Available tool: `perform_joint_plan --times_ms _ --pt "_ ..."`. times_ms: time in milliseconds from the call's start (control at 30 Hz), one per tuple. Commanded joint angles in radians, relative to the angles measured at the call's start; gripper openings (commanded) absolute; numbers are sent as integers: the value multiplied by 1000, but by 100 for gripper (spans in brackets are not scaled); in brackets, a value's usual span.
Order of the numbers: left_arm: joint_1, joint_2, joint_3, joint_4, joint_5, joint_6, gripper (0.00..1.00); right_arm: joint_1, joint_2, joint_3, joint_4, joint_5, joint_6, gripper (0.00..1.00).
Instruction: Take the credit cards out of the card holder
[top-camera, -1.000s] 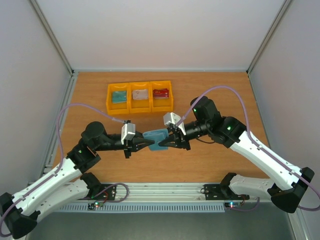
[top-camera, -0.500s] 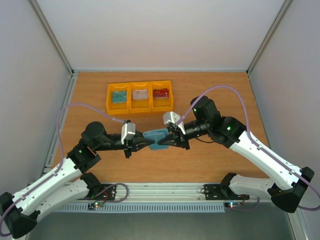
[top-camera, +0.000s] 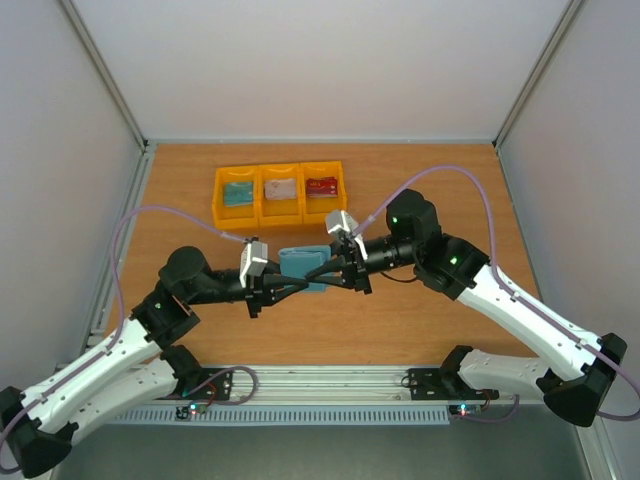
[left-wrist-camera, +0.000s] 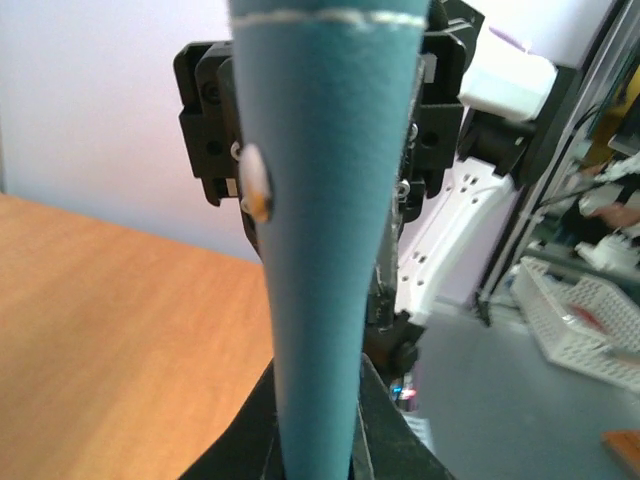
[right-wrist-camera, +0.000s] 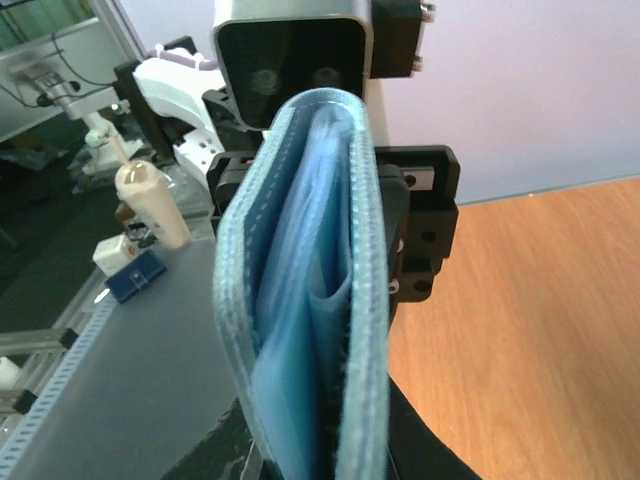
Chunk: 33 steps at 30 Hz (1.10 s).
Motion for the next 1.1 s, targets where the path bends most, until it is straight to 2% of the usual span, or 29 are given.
perform_joint_plan --times_ms 0,67,100,133,167,267,333,367,467,600,667,800,833,867,933,967,1067 --pt "-3 -29 -2 43 17 -1 1 8 -3 25 33 -64 29 1" --pt "-3 -38 4 41 -9 8 0 8 22 50 -15 -54 22 4" --pt "-3 -42 7 32 -51 7 0 8 28 67 -43 -15 22 11" --pt "-3 -47 8 16 -108 4 0 8 26 89 -74 57 25 29" --pt "-3 -55 8 -13 -186 -1 0 8 19 103 -108 157 25 39" --pt "-3 -76 0 -57 -389 9 0 8 -29 111 -184 515 53 55" --pt "-3 -87 -11 -65 -492 29 0 8 -57 99 -214 730 98 56" --pt "-3 -90 -18 -65 -535 45 0 8 -63 94 -225 781 118 55" --pt "-3 -98 -39 -67 -636 85 0 24 -54 79 -204 778 216 49" --pt "3 -102 -76 -96 -766 91 0 127 2 68 -114 832 278 42" --pt "24 -113 -101 -102 -672 41 0 137 38 88 -110 796 257 47" --pt "47 -135 -182 21 -313 -160 0 127 57 170 -219 711 117 61" --pt "47 -134 -194 40 -271 -182 0 117 52 186 -255 684 71 66" --pt "47 -130 -203 49 -242 -199 0 101 46 201 -297 594 24 73" --pt "46 -129 -209 54 -198 -167 0 79 52 236 -391 478 -55 85" --pt "46 -131 -212 61 -177 -144 0 72 67 253 -432 456 -79 95" --pt "46 -135 -219 102 -95 -109 0 48 93 264 -480 397 -95 99"
